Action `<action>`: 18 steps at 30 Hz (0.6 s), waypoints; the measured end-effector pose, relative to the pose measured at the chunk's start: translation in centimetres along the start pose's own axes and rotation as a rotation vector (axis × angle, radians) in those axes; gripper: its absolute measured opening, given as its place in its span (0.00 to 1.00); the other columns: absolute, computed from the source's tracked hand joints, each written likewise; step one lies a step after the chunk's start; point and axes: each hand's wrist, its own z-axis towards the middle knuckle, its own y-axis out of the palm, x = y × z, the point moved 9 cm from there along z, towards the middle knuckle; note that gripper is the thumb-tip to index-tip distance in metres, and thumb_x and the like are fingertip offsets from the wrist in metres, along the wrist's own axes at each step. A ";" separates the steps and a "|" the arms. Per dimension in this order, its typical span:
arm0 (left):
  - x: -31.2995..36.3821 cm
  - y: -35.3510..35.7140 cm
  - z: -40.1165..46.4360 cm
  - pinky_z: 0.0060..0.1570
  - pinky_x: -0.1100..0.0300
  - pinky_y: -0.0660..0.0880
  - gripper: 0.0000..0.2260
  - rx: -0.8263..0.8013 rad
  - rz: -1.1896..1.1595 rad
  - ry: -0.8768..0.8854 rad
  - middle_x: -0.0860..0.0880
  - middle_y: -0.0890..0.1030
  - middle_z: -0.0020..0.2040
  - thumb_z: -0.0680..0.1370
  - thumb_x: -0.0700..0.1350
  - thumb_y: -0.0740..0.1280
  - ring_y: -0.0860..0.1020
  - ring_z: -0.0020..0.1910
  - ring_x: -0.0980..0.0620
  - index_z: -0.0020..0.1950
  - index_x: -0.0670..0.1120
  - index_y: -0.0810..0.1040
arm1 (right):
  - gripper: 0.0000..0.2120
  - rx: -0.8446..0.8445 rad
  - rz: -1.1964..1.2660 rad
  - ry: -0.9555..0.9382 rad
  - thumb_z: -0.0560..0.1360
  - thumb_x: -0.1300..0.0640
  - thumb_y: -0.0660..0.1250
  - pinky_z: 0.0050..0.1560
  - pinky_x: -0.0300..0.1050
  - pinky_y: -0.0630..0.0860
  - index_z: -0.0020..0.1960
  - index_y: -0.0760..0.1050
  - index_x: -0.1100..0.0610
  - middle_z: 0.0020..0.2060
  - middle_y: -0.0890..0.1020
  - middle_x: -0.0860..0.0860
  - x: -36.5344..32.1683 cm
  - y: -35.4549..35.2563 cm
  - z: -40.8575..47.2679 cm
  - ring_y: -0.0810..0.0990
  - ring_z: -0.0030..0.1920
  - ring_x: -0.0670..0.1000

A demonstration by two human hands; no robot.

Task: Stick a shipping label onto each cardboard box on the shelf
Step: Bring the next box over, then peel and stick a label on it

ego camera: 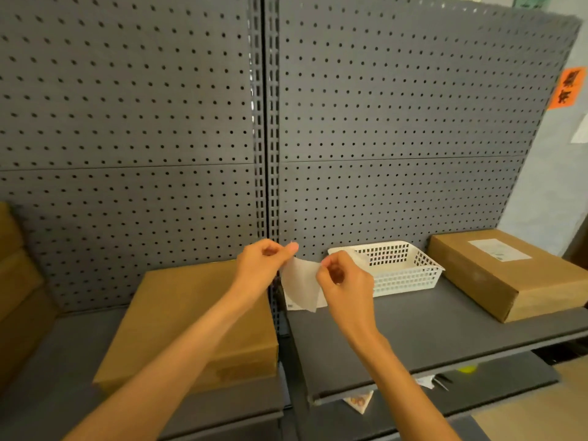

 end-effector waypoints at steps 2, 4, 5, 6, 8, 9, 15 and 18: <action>-0.2 -1.3 -0.7 0.54 0.50 0.77 0.16 0.027 -0.042 -0.020 0.44 0.82 0.42 0.72 0.54 0.71 0.80 0.46 0.46 0.42 0.40 0.80 | 0.07 -0.063 0.000 -0.055 0.75 0.63 0.66 0.35 0.29 0.70 0.40 0.74 0.54 0.33 0.78 0.43 -1.4 1.7 -0.6 0.77 0.37 0.40; -0.3 -2.4 -1.3 0.54 0.51 0.76 0.14 0.037 -0.069 -0.034 0.44 0.81 0.41 0.72 0.52 0.72 0.80 0.45 0.47 0.41 0.40 0.79 | 0.08 -0.130 -0.001 -0.109 0.75 0.63 0.66 0.37 0.30 0.71 0.41 0.74 0.52 0.33 0.78 0.42 -2.5 3.2 -1.2 0.77 0.39 0.42; -0.5 -3.0 -1.4 0.53 0.51 0.76 0.13 0.049 -0.076 -0.040 0.44 0.80 0.39 0.73 0.51 0.72 0.79 0.43 0.48 0.41 0.40 0.79 | 0.08 -0.167 0.004 -0.124 0.75 0.62 0.66 0.38 0.31 0.73 0.41 0.74 0.51 0.34 0.78 0.42 -2.8 4.0 -1.5 0.77 0.39 0.42; -0.6 -3.7 -1.5 0.53 0.51 0.76 0.12 0.068 -0.085 -0.047 0.45 0.79 0.38 0.73 0.49 0.72 0.78 0.42 0.50 0.40 0.40 0.79 | 0.08 -0.202 0.014 -0.128 0.75 0.61 0.67 0.39 0.33 0.74 0.41 0.74 0.50 0.35 0.79 0.42 -3.1 4.6 -1.7 0.78 0.40 0.42; -0.9 -5.3 -1.7 0.52 0.52 0.76 0.11 0.126 -0.111 -0.062 0.44 0.78 0.37 0.74 0.47 0.70 0.76 0.40 0.51 0.40 0.38 0.79 | 0.07 -0.245 0.034 -0.120 0.75 0.59 0.67 0.40 0.34 0.75 0.42 0.74 0.48 0.36 0.80 0.42 -3.5 5.6 -2.2 0.78 0.40 0.42; -1.0 -6.1 -1.8 0.50 0.52 0.76 0.12 0.159 -0.128 -0.070 0.41 0.79 0.39 0.75 0.46 0.69 0.76 0.40 0.50 0.41 0.37 0.79 | 0.07 -0.251 0.043 -0.118 0.75 0.59 0.68 0.40 0.33 0.75 0.42 0.75 0.48 0.36 0.80 0.42 -3.7 5.8 -2.3 0.78 0.41 0.42; -1.6 -9.9 -2.1 0.46 0.62 0.74 0.10 0.257 -0.235 -0.089 0.41 0.81 0.45 0.77 0.43 0.67 0.76 0.44 0.51 0.46 0.35 0.79 | 0.02 -0.233 0.052 -0.050 0.74 0.58 0.69 0.40 0.33 0.75 0.44 0.78 0.51 0.37 0.81 0.43 -3.5 6.9 -1.9 0.79 0.41 0.42; -1.1 -10.6 -2.4 0.50 0.62 0.77 0.09 0.252 -0.332 -0.077 0.44 0.82 0.44 0.78 0.42 0.66 0.79 0.43 0.52 0.47 0.36 0.80 | 0.03 -0.224 0.057 0.048 0.74 0.55 0.69 0.40 0.38 0.77 0.47 0.78 0.53 0.39 0.82 0.46 -2.7 7.5 -1.4 0.80 0.41 0.44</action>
